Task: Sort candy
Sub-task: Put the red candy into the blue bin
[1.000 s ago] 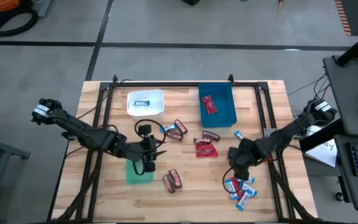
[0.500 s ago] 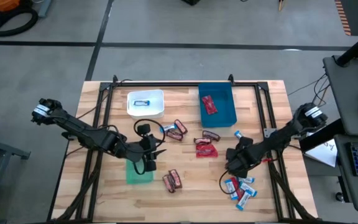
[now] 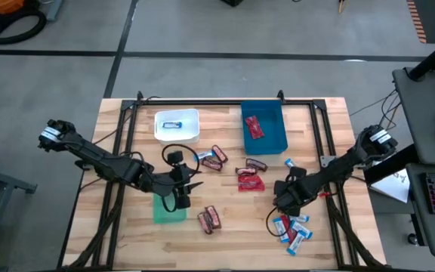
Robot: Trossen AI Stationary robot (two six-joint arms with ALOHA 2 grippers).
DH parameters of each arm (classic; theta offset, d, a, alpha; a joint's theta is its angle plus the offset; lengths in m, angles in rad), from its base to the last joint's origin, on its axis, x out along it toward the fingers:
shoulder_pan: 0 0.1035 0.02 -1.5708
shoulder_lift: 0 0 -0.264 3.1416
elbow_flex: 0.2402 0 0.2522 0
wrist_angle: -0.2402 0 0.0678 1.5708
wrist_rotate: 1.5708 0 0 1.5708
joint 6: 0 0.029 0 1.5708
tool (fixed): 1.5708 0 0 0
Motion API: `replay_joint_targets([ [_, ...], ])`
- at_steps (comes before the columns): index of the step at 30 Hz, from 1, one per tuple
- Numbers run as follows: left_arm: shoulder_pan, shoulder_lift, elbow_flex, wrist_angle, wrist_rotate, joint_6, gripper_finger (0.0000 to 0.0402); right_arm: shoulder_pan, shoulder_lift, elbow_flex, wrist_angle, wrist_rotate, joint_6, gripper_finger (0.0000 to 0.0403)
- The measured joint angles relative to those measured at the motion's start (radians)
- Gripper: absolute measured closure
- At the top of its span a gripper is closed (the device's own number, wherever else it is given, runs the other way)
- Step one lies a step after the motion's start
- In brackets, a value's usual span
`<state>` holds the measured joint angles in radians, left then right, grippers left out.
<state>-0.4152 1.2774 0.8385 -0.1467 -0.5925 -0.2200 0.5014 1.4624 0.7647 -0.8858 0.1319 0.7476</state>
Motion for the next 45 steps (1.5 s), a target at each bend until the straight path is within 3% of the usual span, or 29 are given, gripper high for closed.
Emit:
replay_joint_targets([
  [6,0.001,0.009,-0.003,0.077,0.09,0.036,0.0253,0.002,-0.14,-0.001,0.046,0.01,0.0,0.0394],
  [15,0.009,0.143,-0.004,0.383,0.219,0.232,0.0253,0.036,-0.417,-0.014,0.247,0.195,-0.077,0.0394],
  [21,0.026,0.229,-0.002,0.465,0.244,0.256,0.0253,0.046,-0.513,-0.063,0.266,0.228,-0.062,0.0394],
  [28,0.032,0.246,-0.001,0.472,0.244,0.229,0.0253,0.045,-0.451,-0.113,0.248,0.234,-0.043,0.0394],
  [31,0.034,0.246,0.0,0.487,0.235,0.217,0.0253,0.029,-0.409,-0.115,0.245,0.289,0.107,0.0394],
  [34,0.037,0.246,0.001,0.486,0.187,0.199,0.0253,0.005,-0.369,-0.105,0.246,0.274,0.307,0.0384],
  [45,0.057,0.246,0.001,0.455,0.158,0.212,0.0253,-0.006,-0.164,0.017,0.289,0.077,0.604,0.0229],
])
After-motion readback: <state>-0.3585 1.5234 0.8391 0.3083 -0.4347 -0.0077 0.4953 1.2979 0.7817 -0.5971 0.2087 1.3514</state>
